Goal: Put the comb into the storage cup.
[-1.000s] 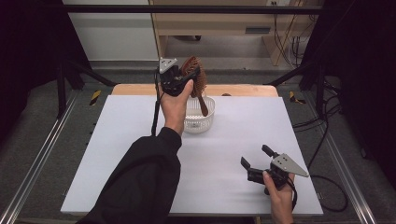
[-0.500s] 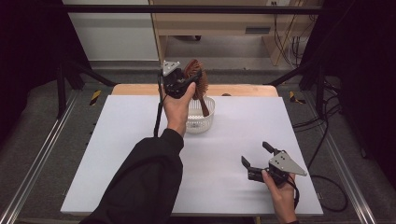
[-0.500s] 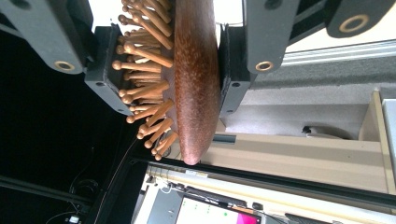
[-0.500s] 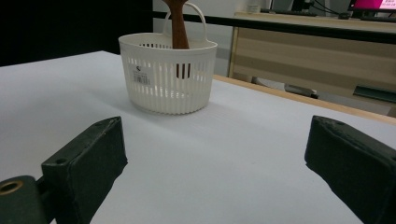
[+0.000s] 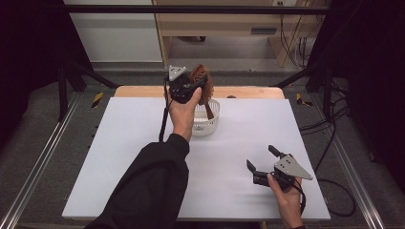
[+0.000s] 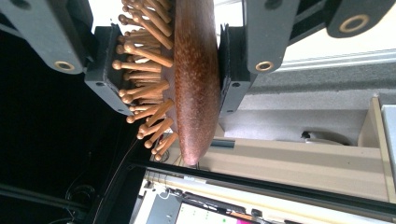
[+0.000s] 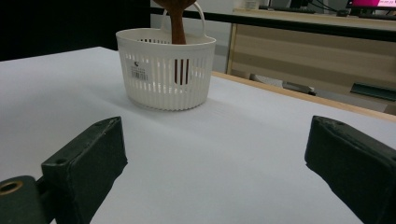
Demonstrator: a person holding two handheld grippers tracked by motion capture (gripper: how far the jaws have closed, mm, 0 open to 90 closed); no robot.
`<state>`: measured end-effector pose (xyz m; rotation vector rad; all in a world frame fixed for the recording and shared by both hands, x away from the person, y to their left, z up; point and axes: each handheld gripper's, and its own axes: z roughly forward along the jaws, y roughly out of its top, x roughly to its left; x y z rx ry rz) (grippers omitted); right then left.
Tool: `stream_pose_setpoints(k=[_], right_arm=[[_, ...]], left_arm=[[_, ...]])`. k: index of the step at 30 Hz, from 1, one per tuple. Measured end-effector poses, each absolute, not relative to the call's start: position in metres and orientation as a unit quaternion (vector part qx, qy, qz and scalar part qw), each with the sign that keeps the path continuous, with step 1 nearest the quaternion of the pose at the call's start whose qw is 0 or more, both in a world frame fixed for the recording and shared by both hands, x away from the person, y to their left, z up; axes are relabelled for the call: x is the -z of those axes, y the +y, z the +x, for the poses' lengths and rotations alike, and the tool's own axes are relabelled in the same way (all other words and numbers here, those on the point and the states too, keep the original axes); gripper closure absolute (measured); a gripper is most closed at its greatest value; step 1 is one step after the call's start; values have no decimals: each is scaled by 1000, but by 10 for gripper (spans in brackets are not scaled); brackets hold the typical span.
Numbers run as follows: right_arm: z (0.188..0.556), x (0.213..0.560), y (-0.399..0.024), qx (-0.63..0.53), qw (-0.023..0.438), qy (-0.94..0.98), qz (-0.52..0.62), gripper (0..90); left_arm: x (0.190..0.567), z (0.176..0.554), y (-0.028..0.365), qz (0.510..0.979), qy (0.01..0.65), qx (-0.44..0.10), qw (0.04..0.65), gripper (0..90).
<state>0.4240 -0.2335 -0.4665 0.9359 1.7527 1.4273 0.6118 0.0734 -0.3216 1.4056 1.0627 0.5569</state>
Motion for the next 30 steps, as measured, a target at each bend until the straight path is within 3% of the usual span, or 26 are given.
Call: stream_pose_setpoints(k=[30], right_arm=[[423,467,-235,-551,334,673,364,56]], left_arm=[[345,611,61,620,458,-244,588,512]])
